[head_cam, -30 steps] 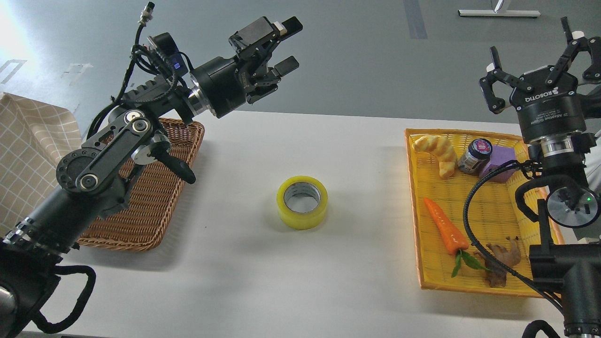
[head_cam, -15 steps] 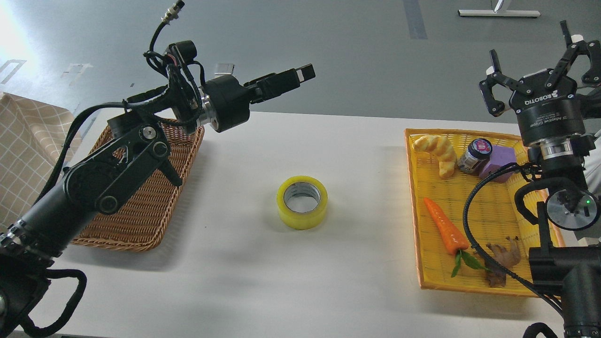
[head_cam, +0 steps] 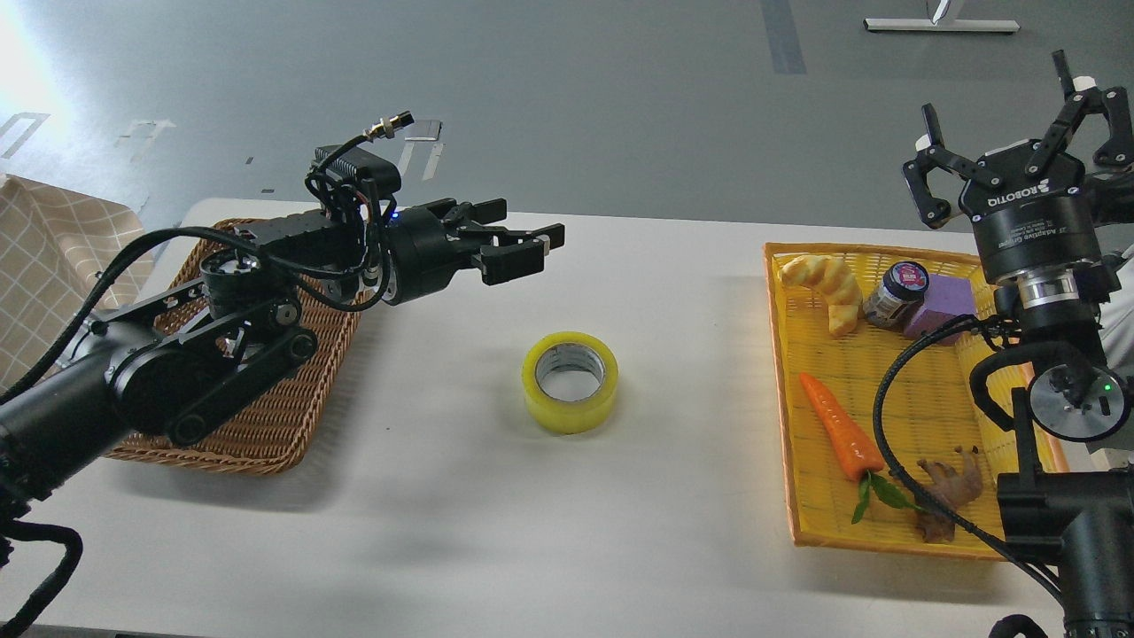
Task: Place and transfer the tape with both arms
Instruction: 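Reach the left gripper toward the tape roll on the table, then grasp the tape roll rim with the left gripper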
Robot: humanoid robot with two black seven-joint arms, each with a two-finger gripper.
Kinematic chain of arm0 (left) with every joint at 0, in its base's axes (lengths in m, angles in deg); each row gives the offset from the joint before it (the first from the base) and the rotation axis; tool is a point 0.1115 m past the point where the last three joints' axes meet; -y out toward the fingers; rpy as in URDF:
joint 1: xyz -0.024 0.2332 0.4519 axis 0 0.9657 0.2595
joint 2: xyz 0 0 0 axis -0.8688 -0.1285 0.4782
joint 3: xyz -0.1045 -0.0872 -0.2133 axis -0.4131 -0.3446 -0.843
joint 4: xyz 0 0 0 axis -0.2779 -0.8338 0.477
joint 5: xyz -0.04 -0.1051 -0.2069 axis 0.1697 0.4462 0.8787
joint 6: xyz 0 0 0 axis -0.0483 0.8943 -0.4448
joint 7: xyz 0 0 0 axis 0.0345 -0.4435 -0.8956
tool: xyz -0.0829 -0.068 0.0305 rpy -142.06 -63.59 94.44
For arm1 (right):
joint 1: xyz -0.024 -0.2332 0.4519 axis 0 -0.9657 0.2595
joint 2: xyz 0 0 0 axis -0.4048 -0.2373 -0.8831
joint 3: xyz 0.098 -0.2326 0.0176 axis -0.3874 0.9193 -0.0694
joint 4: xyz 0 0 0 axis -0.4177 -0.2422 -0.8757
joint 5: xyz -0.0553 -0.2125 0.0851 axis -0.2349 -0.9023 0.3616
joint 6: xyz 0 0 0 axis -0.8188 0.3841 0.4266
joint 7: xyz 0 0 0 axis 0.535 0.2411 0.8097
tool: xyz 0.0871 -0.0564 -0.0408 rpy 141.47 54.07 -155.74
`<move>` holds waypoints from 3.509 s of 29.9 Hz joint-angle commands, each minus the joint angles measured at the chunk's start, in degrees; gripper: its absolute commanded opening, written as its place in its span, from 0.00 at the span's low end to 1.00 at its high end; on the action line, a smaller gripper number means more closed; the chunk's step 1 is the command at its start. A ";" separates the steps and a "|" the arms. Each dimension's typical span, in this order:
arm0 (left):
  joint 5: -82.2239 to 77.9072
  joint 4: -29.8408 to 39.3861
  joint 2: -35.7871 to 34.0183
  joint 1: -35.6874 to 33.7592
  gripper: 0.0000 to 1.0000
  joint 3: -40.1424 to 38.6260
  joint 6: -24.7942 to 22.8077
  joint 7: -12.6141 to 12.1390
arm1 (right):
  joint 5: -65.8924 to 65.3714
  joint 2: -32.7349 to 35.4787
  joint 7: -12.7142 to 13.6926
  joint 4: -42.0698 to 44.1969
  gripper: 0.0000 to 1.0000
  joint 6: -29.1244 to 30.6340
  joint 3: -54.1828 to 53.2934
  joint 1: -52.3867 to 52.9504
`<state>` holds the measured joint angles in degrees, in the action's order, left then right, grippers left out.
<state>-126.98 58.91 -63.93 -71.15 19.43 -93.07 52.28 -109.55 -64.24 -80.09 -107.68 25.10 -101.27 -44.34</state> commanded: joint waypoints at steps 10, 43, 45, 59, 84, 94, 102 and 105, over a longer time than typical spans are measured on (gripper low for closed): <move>-8.75 -0.38 -0.31 -0.28 0.98 6.43 -0.37 0.04 | -0.01 0.18 -1.27 0.22 0.99 0.01 0.00 -2.80; -7.87 1.91 7.34 -3.18 0.98 6.17 -13.03 -17.18 | -0.01 0.18 -1.63 1.28 0.99 0.01 0.00 -3.50; -7.78 1.91 7.51 -2.92 0.98 6.26 -13.03 -17.18 | -0.01 0.18 -1.63 1.28 0.99 0.01 0.00 -3.50; -7.34 0.33 9.54 0.25 0.98 6.35 -12.85 -17.09 | -0.01 0.18 -1.71 1.37 0.99 0.01 0.00 -3.59; -7.25 -4.51 11.47 1.57 0.82 6.52 -12.41 -17.09 | -0.01 0.18 -1.71 1.72 0.99 0.01 0.00 -3.94; -7.43 -4.95 11.47 3.32 0.78 6.52 -12.41 -17.27 | -0.01 0.18 -1.71 1.63 0.99 0.01 0.00 -4.30; -7.43 -5.91 11.56 3.41 0.59 6.52 -12.41 -17.36 | -0.01 0.18 -1.71 1.72 0.99 0.01 0.00 -4.30; -7.43 -6.18 11.73 3.41 0.34 6.52 -12.41 -17.18 | -0.01 0.18 -1.71 1.72 0.99 0.01 0.00 -4.30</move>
<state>-134.43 53.03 -52.36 -67.76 25.95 -105.47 34.98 -109.52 -64.05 -81.78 -106.05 25.09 -101.27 -48.64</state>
